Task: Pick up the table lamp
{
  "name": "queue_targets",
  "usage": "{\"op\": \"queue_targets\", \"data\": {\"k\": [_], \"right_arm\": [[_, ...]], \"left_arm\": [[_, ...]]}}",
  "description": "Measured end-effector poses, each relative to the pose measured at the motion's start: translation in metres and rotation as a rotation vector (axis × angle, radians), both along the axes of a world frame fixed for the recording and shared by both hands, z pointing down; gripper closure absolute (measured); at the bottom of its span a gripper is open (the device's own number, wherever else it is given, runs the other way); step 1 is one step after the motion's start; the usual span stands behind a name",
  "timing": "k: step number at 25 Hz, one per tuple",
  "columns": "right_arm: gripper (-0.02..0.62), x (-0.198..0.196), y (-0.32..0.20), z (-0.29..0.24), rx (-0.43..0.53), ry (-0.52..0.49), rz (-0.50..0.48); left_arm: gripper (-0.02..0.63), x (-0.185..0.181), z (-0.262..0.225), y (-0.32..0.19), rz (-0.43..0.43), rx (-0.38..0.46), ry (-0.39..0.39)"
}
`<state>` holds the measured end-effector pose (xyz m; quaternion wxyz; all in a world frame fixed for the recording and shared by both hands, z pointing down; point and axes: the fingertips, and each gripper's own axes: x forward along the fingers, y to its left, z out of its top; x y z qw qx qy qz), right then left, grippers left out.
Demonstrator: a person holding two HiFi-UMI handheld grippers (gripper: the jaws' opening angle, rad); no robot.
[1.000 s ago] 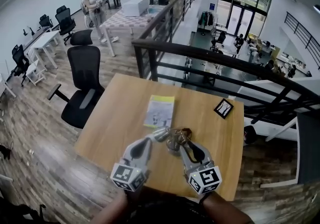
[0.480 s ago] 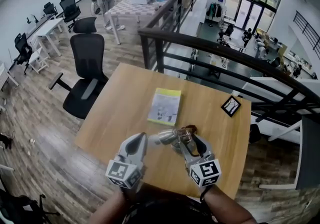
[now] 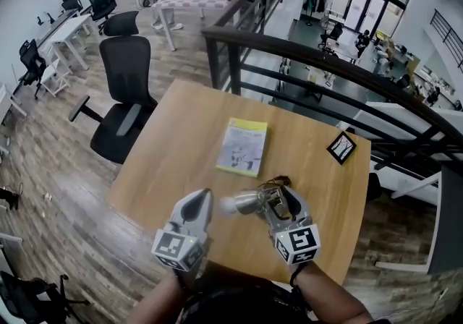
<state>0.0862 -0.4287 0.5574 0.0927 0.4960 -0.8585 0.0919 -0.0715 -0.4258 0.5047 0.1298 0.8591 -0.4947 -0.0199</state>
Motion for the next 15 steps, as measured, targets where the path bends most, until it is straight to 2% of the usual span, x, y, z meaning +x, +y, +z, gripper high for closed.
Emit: {"op": "queue_targets", "data": {"k": [6,9,15], "right_arm": [[0.377,-0.004,-0.009,-0.001,0.019,0.001,0.017],[0.426,-0.002,-0.014,-0.002,0.042,0.022,0.033],[0.466,-0.001,-0.013,-0.004,0.073,0.094,0.042]], "left_arm": [[0.604,0.003,0.011,-0.004,0.013,-0.032,0.009],[0.604,0.005,0.015,-0.007,0.021,-0.043,0.012],[0.604,0.002,0.013,-0.010,0.021,-0.027,0.014]]}}
